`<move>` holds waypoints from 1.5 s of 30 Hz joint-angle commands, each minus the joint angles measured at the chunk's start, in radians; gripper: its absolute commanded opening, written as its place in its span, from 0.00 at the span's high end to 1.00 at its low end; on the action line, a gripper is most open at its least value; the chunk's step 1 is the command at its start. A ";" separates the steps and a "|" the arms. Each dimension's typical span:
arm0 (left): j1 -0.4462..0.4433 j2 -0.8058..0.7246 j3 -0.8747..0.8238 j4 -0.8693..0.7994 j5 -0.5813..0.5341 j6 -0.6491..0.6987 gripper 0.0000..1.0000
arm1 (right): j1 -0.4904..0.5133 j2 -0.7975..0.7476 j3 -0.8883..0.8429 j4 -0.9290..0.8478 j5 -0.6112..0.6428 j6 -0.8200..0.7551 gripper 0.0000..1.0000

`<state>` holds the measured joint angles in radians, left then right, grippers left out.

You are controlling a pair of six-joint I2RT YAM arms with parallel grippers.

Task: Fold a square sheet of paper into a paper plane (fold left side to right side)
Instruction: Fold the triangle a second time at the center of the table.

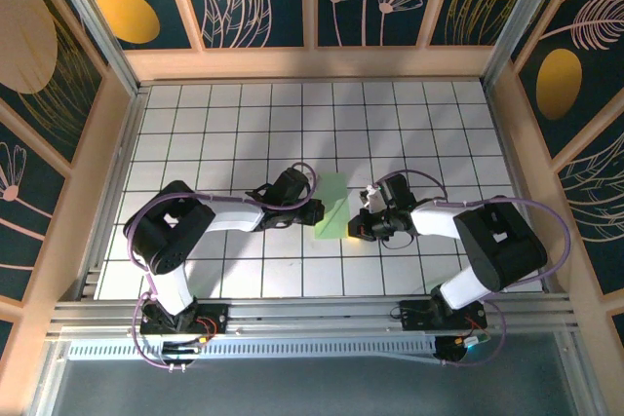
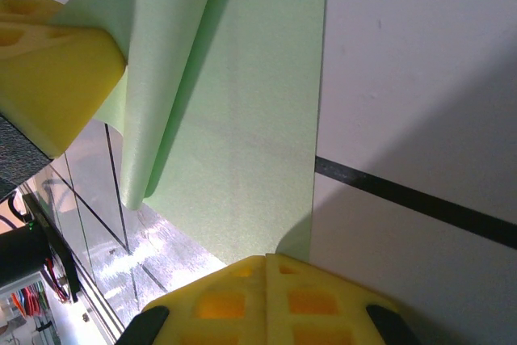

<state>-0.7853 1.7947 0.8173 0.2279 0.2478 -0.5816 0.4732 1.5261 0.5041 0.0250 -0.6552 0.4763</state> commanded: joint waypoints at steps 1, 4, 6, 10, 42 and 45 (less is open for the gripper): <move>0.009 0.019 0.028 -0.031 -0.020 0.034 1.00 | 0.004 0.037 0.003 -0.058 0.065 -0.025 1.00; 0.009 0.022 0.035 -0.032 -0.022 0.038 1.00 | 0.005 0.037 0.004 -0.058 0.065 -0.026 1.00; 0.009 0.023 0.038 -0.034 -0.027 0.040 1.00 | 0.005 0.037 0.004 -0.058 0.063 -0.025 1.00; 0.009 0.027 0.043 -0.038 -0.028 0.044 1.00 | 0.005 0.038 0.004 -0.059 0.063 -0.025 1.00; 0.011 0.080 0.062 -0.048 -0.005 0.062 1.00 | -0.005 0.022 0.010 -0.053 0.036 -0.025 1.00; 0.011 0.080 0.056 -0.055 -0.006 0.064 1.00 | -0.025 -0.040 0.017 -0.047 -0.002 -0.014 1.00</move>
<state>-0.7834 1.8469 0.8680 0.2058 0.2382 -0.5415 0.4679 1.5253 0.5121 0.0158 -0.6628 0.4728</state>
